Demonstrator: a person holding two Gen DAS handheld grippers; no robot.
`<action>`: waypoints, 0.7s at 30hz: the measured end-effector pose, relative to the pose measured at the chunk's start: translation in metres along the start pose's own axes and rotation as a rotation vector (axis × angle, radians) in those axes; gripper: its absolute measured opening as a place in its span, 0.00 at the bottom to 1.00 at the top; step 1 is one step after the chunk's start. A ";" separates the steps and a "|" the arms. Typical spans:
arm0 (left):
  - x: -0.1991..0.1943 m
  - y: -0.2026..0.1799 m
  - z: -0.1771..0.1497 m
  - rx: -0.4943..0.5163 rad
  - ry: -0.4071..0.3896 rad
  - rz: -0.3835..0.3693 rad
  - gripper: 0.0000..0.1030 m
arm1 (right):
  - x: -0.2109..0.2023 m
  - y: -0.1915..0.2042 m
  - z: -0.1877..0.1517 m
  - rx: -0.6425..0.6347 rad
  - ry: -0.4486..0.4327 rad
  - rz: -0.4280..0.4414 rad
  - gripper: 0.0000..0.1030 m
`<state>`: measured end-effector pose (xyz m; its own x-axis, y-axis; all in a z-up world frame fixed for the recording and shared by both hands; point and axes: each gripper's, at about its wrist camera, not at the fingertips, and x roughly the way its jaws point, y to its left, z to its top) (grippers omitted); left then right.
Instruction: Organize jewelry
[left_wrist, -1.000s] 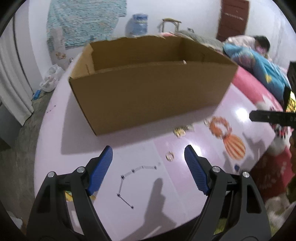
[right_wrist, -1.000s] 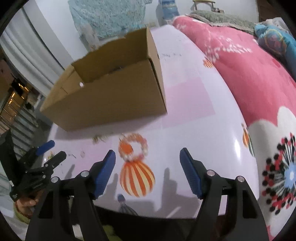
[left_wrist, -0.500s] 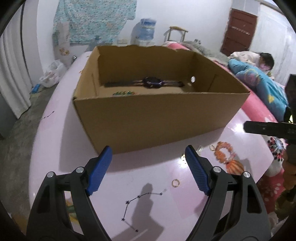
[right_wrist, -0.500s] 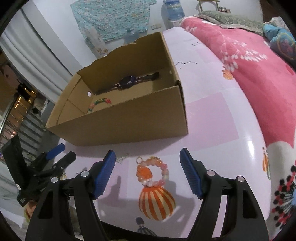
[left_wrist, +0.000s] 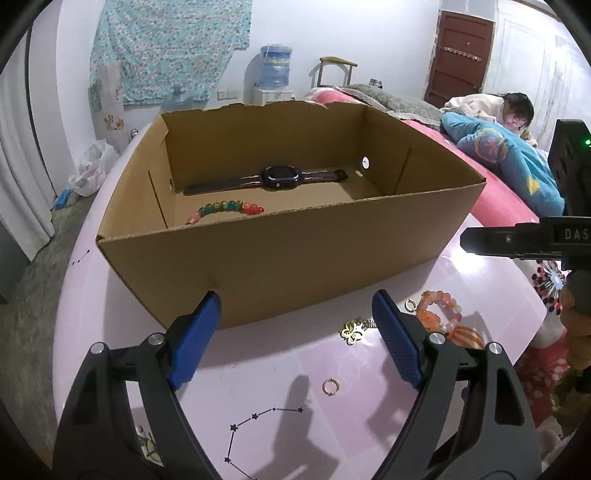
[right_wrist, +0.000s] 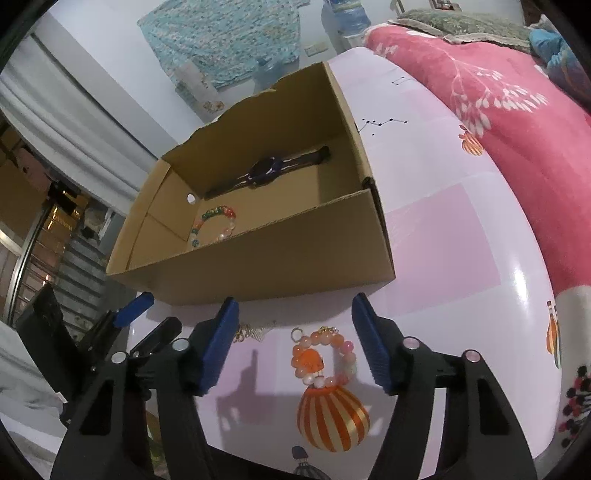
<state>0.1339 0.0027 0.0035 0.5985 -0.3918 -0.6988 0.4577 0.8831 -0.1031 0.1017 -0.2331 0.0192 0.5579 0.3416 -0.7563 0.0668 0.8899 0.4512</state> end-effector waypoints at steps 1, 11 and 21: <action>0.001 -0.001 0.000 0.000 -0.001 -0.001 0.78 | 0.000 -0.001 0.000 0.003 -0.002 0.002 0.57; 0.002 0.001 0.002 -0.017 -0.001 -0.015 0.80 | -0.005 -0.008 0.010 0.012 -0.034 -0.012 0.52; 0.001 0.003 0.002 -0.028 0.002 -0.026 0.80 | -0.009 -0.004 0.010 -0.003 -0.037 -0.011 0.52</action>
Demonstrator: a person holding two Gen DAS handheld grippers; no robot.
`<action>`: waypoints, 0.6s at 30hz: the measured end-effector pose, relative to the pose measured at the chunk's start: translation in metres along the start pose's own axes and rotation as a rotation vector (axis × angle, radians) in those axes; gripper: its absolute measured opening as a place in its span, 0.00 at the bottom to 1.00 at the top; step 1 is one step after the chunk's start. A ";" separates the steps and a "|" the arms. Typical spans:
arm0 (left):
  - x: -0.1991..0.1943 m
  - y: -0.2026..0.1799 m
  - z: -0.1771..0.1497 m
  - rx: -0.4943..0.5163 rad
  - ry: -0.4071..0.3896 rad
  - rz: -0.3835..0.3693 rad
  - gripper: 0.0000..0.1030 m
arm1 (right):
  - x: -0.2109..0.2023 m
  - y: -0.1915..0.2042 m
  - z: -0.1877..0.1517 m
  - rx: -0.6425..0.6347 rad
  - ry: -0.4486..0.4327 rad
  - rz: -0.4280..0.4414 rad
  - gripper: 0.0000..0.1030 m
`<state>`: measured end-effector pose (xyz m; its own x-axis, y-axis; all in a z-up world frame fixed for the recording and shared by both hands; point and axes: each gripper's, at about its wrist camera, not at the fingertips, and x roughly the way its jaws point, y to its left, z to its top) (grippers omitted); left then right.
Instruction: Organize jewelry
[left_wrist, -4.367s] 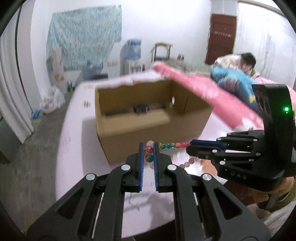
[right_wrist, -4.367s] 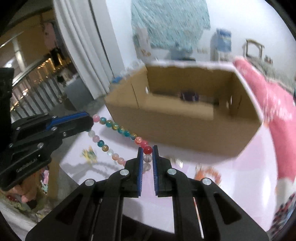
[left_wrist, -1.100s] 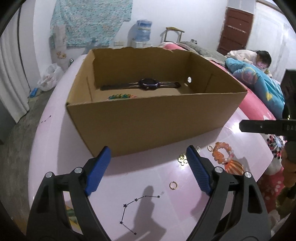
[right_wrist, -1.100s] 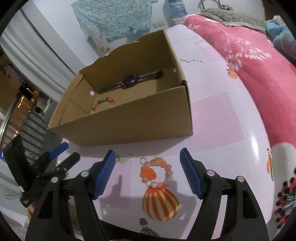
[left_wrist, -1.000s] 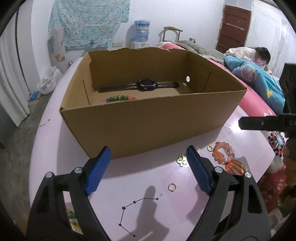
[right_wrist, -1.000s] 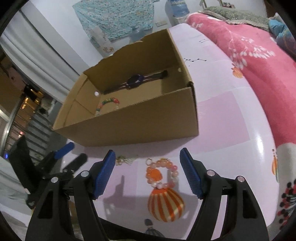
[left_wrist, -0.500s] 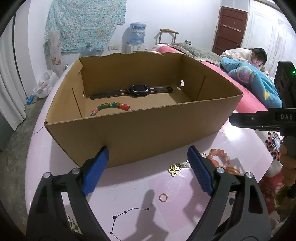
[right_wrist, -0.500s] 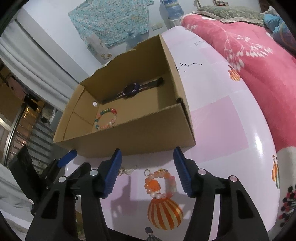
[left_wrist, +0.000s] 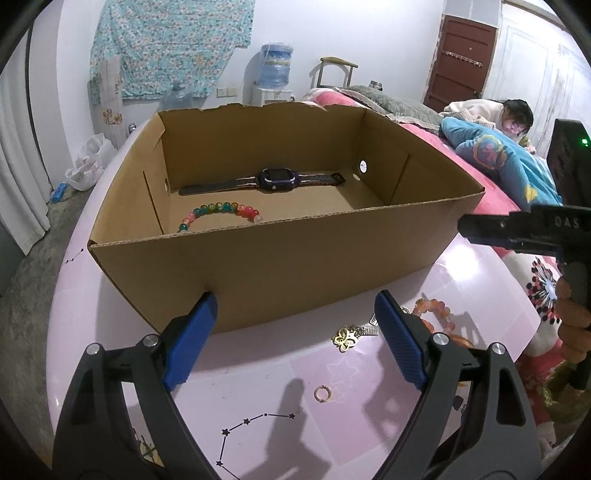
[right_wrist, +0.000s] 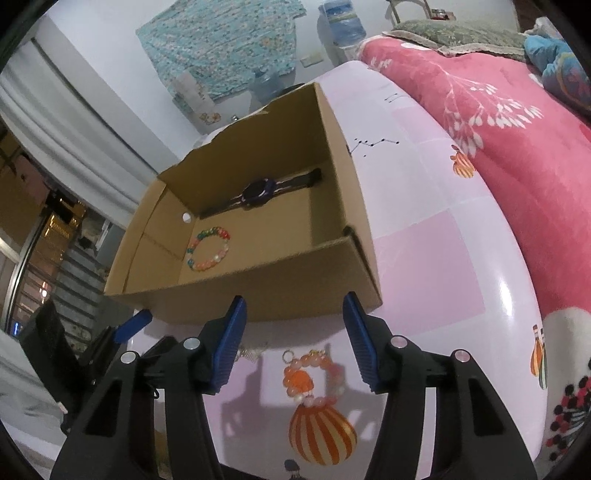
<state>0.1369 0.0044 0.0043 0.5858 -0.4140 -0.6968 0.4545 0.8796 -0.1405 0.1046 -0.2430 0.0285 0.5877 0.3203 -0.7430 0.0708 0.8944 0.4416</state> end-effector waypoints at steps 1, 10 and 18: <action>0.000 0.000 0.000 0.000 0.000 -0.001 0.80 | 0.000 0.001 -0.002 -0.003 0.005 0.004 0.52; -0.001 0.002 0.000 0.009 0.000 0.004 0.80 | 0.023 -0.001 -0.002 -0.003 0.064 -0.015 0.52; -0.002 0.001 0.000 0.021 -0.005 -0.001 0.80 | 0.030 -0.006 0.006 0.008 0.057 -0.023 0.52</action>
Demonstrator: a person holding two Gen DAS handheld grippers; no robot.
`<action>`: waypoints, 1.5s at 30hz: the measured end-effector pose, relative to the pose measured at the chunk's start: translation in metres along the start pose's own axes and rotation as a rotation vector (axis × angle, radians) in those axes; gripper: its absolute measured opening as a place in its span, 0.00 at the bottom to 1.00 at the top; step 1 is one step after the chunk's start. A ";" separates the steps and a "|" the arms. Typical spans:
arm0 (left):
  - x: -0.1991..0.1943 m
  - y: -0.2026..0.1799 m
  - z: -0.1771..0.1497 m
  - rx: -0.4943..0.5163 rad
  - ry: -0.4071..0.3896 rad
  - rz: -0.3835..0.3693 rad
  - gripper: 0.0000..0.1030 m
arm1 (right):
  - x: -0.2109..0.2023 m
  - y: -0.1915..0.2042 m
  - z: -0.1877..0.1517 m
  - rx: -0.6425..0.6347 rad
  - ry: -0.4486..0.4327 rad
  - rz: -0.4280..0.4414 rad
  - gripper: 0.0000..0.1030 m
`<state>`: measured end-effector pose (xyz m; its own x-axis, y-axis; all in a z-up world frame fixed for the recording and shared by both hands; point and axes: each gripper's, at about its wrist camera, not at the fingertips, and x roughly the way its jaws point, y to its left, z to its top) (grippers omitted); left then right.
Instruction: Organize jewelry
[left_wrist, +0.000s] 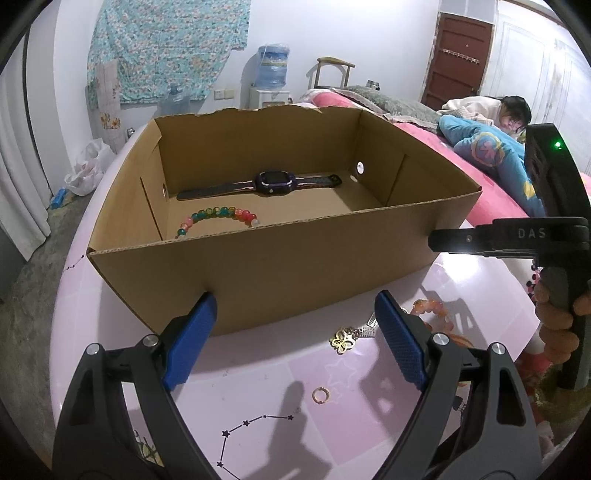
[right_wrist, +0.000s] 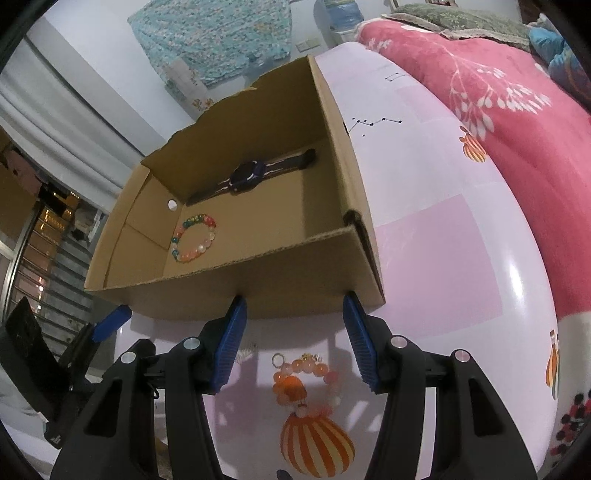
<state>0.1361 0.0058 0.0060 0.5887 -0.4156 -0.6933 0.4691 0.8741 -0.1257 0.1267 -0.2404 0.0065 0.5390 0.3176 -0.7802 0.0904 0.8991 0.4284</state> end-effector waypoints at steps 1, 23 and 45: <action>0.000 0.000 0.000 -0.002 -0.003 -0.003 0.80 | 0.001 0.000 0.000 -0.002 0.000 -0.001 0.52; -0.002 0.024 -0.020 -0.056 0.067 0.088 0.82 | 0.003 -0.041 -0.027 0.152 0.037 -0.086 0.64; 0.021 0.067 -0.041 -0.235 0.181 0.127 0.82 | 0.002 -0.051 -0.036 0.192 0.028 0.005 0.87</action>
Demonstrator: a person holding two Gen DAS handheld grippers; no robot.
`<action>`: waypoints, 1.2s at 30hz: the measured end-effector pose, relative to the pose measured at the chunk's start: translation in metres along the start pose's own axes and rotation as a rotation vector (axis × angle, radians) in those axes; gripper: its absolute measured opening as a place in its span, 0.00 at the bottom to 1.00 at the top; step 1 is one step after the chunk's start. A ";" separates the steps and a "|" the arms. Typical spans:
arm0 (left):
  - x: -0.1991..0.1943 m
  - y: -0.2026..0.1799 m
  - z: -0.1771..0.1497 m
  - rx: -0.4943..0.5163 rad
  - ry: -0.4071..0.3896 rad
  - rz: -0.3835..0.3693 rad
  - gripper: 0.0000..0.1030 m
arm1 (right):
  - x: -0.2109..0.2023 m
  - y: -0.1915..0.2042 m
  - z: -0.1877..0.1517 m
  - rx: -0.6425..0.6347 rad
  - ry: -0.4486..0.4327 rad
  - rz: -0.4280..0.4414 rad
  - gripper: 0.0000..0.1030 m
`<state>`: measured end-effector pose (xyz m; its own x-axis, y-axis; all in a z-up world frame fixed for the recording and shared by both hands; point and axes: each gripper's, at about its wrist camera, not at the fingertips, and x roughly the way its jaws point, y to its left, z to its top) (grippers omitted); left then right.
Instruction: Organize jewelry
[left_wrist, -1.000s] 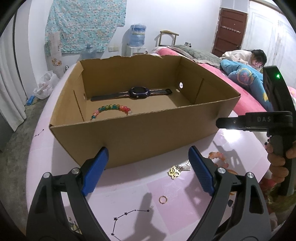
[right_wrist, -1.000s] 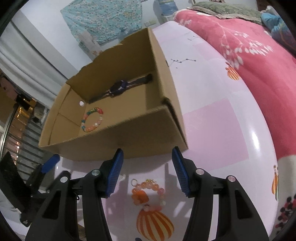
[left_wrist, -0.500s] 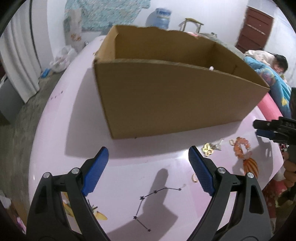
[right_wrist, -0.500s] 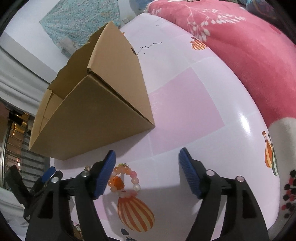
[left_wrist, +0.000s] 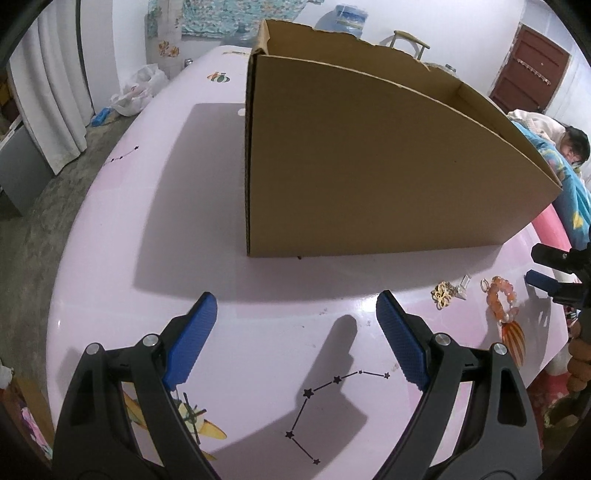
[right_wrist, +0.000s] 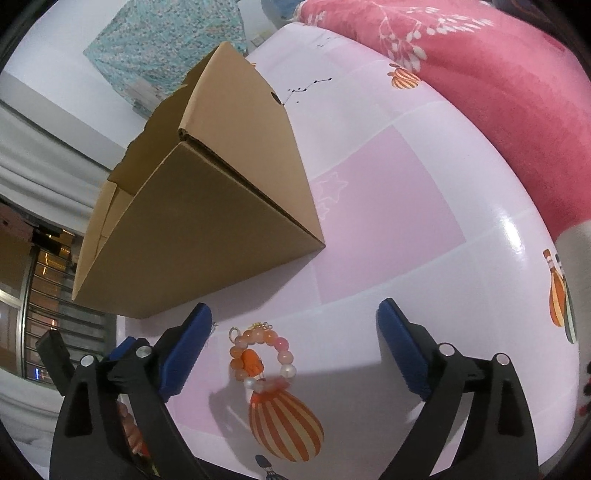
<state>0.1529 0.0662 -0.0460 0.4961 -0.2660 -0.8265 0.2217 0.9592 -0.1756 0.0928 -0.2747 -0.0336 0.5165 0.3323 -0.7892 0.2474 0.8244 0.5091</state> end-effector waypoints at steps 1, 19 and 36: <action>0.000 -0.002 0.000 0.002 0.001 0.002 0.82 | 0.000 0.000 0.000 -0.001 -0.001 0.001 0.88; 0.005 -0.001 0.005 -0.018 0.007 0.011 0.82 | 0.001 -0.003 -0.001 0.008 -0.004 0.029 0.94; 0.003 -0.002 0.003 -0.016 0.005 0.015 0.82 | 0.001 -0.001 -0.001 -0.011 -0.015 0.020 0.94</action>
<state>0.1569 0.0633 -0.0468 0.4948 -0.2507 -0.8321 0.2008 0.9646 -0.1712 0.0922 -0.2742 -0.0354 0.5333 0.3418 -0.7738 0.2280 0.8228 0.5206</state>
